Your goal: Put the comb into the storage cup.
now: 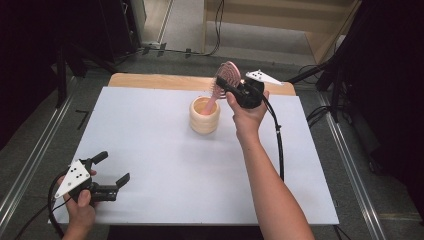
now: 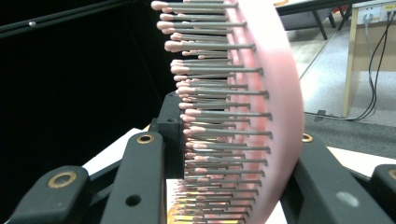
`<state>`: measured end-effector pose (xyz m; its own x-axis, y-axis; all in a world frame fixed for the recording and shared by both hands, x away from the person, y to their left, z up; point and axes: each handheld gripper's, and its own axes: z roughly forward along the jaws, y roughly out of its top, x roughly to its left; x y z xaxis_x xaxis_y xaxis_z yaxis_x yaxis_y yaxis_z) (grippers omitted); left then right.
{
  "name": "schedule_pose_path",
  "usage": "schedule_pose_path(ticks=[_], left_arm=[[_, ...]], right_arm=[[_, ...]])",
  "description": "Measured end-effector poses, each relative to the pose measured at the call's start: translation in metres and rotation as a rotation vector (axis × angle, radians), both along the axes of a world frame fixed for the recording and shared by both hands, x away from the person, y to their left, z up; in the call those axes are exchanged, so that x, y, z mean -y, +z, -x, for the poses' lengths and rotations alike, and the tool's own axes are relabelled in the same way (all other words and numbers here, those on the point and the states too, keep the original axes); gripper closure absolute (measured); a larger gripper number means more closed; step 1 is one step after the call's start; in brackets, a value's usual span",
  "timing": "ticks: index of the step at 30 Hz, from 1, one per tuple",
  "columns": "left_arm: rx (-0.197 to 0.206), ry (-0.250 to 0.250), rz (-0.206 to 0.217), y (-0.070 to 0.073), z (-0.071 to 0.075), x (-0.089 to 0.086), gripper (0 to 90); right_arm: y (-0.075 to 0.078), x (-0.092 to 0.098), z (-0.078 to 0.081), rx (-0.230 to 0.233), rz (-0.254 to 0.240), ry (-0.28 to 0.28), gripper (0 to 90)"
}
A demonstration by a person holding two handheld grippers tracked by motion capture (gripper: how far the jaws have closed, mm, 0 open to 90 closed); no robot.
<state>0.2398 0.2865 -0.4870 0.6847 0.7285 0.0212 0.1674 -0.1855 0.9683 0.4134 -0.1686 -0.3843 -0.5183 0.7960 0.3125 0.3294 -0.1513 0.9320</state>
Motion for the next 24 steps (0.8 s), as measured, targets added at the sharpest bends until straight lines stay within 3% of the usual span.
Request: schedule_pose_path(ticks=[24], left_arm=[[0.0,-0.004,0.0,0.0,0.0,0.0,0.0]], right_arm=[[-0.03,-0.008,-0.005,-0.046,-0.004,-0.008,61.8]])
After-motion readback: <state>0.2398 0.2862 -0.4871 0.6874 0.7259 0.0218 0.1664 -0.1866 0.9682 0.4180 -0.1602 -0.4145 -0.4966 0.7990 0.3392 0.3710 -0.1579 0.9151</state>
